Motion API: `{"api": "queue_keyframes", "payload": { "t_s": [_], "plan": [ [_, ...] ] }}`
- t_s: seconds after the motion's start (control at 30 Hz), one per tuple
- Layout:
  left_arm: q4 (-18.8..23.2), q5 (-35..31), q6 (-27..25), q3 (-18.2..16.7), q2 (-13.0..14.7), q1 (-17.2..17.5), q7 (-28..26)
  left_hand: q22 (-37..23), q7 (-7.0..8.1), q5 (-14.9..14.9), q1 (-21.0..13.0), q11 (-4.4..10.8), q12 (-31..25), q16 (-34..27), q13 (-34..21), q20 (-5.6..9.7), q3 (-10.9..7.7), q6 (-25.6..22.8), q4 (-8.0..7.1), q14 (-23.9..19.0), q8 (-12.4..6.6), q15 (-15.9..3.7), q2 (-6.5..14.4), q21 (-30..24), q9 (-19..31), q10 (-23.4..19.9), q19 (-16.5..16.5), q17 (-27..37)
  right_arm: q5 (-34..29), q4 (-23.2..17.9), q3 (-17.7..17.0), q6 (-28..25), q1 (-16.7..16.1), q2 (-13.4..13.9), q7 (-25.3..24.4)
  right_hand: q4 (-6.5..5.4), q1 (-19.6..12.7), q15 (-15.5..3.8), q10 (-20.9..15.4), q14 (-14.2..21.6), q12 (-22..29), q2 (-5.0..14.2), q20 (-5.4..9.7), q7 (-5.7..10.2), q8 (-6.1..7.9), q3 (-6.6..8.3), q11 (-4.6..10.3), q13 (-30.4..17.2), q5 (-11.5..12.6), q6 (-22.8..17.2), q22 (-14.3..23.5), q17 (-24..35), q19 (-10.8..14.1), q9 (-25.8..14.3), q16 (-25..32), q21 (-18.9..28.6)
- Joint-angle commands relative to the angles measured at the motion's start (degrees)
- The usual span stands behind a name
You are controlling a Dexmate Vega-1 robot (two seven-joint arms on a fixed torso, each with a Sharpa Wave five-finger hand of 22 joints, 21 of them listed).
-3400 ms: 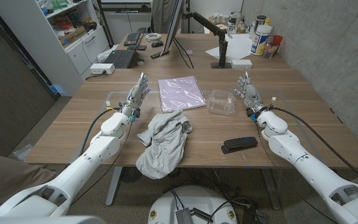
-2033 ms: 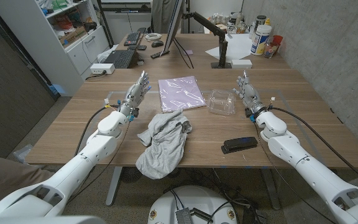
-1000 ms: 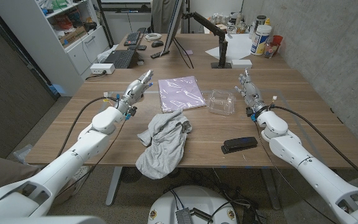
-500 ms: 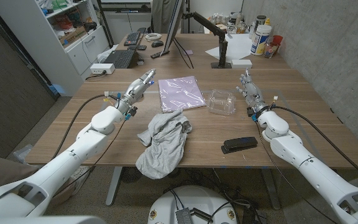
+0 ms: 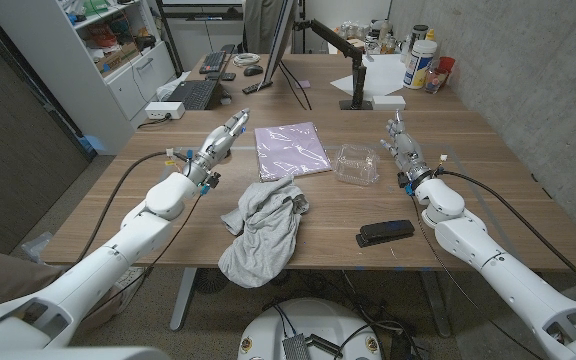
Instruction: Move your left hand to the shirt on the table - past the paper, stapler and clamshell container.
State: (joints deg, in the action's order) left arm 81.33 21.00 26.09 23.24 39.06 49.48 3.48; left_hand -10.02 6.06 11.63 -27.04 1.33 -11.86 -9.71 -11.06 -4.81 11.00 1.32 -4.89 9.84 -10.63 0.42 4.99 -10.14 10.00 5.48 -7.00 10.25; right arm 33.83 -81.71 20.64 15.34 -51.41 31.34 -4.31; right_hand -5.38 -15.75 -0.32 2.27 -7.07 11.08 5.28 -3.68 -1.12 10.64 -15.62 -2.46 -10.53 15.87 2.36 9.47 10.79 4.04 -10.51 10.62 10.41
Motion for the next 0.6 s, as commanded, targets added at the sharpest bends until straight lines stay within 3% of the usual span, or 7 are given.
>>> {"api": "queue_keyframes", "payload": {
  "t_s": [0.03,0.6],
  "plan": [
    [1.68,-3.09,1.55,-0.71,1.48,1.49,-1.75,-0.06,0.08,0.32,-0.11,0.19,-0.17,-0.30,-0.21,-0.07,0.29,-0.25,-0.02,3.69,-0.19,-0.29,0.36,0.02,0.27,0.10,-0.55,0.19,-0.42,0.36,0.56,-0.30,0.37,-0.25,-0.11,0.29,-0.58,0.16,0.30,-0.43,0.10,0.13,0.23,-0.02,0.49,-0.08,-0.30,-0.30,-0.08,-0.04,0.27,0.13,0.53,-0.17,0.57,0.36],
    [2.65,-8.44,4.20,-0.93,4.64,1.29,-1.07,-0.05,0.40,0.32,-0.28,0.54,0.04,-0.24,-0.20,0.39,0.33,1.81,0.16,5.04,0.36,-0.68,0.40,-0.33,0.26,0.96,-0.81,0.16,-1.12,1.32,0.42,0.76,0.31,-0.53,-0.86,0.37,-0.77,0.12,0.36,-0.45,0.10,0.23,0.26,0.01,0.50,0.02,-0.29,-0.30,-0.26,-0.13,0.26,0.12,0.48,-0.17,0.56,0.34]
  ]
}}
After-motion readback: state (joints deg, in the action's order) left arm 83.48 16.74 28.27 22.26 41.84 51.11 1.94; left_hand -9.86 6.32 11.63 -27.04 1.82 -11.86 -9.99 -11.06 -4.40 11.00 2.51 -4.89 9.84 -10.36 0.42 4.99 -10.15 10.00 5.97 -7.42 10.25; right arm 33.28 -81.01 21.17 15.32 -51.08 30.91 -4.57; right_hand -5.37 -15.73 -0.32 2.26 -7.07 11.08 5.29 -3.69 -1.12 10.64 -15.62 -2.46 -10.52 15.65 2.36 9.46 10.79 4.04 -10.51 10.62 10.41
